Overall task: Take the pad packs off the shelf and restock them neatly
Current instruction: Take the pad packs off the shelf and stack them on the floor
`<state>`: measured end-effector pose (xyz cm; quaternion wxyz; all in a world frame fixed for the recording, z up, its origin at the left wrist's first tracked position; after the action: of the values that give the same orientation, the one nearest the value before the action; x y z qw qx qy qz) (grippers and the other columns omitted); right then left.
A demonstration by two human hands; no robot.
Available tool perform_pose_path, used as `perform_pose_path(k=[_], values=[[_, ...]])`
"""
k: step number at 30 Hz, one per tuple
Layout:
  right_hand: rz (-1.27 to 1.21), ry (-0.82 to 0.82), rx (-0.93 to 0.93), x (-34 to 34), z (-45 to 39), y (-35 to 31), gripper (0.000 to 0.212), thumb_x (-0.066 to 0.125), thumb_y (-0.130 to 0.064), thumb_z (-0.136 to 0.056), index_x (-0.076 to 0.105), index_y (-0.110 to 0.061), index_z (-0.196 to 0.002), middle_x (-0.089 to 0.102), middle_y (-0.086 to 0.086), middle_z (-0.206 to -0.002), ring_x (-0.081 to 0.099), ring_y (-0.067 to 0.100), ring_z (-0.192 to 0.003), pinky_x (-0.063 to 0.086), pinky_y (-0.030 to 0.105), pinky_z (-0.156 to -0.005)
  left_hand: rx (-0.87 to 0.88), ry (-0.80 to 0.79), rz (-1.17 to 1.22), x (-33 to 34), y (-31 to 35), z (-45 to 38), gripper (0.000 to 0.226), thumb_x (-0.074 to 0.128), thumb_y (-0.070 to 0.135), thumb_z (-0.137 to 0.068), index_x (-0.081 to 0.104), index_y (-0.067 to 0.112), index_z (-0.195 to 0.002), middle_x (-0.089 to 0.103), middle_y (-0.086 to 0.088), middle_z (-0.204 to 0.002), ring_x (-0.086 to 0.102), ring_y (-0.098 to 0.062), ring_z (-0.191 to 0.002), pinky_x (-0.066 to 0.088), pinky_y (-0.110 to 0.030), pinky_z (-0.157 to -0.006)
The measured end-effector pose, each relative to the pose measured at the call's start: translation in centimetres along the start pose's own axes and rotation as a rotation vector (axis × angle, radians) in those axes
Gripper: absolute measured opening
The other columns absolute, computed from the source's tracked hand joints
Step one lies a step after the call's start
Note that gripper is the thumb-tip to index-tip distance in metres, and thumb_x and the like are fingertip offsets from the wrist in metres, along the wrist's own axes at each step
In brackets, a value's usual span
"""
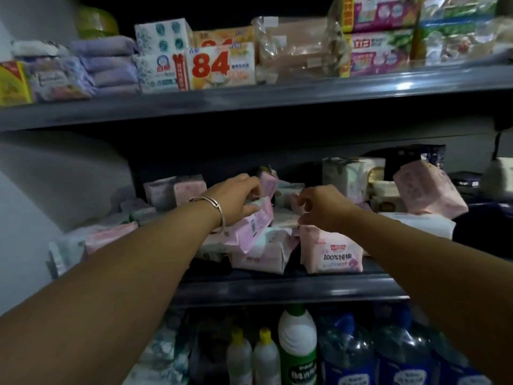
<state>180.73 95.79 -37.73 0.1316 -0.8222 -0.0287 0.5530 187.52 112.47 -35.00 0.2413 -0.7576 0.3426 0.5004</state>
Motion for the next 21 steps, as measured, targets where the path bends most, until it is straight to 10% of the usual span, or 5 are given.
perform_pose_path(k=[12, 21], values=[[0.012, -0.050, 0.037, 2.7, -10.7, 1.2, 0.034, 0.066, -0.017, -0.084, 0.062, -0.019, -0.118, 0.060, 0.006, -0.121, 0.058, 0.022, -0.102, 0.046, 0.024, -0.087, 0.051, -0.043, 0.047, 3.1, -5.3, -10.6, 0.029, 0.062, 0.018, -0.088, 0.054, 0.014, -0.116, 0.050, -0.005, -0.117, 0.051, -0.016, -0.093, 0.044, -0.028, -0.087], [0.099, -0.118, 0.022, 6.2, -15.4, 2.9, 0.031, 0.055, -0.012, -0.090, 0.061, -0.011, -0.121, 0.060, 0.011, -0.124, 0.055, 0.028, -0.115, 0.044, 0.034, -0.100, 0.138, -0.112, -0.061, 7.7, -7.1, -17.2, 0.061, 0.064, 0.012, -0.083, 0.042, 0.034, -0.136, 0.030, 0.004, -0.146, 0.027, -0.022, -0.134, 0.023, -0.029, -0.110]])
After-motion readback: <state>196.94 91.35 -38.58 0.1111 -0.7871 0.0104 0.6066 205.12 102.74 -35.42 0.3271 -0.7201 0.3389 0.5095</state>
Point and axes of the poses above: each hand's wrist, its own z-axis away from the middle knuckle, its own x-axis out of the palm, y = z × x, the point moved 3 cm from there along -z, towards the middle knuckle
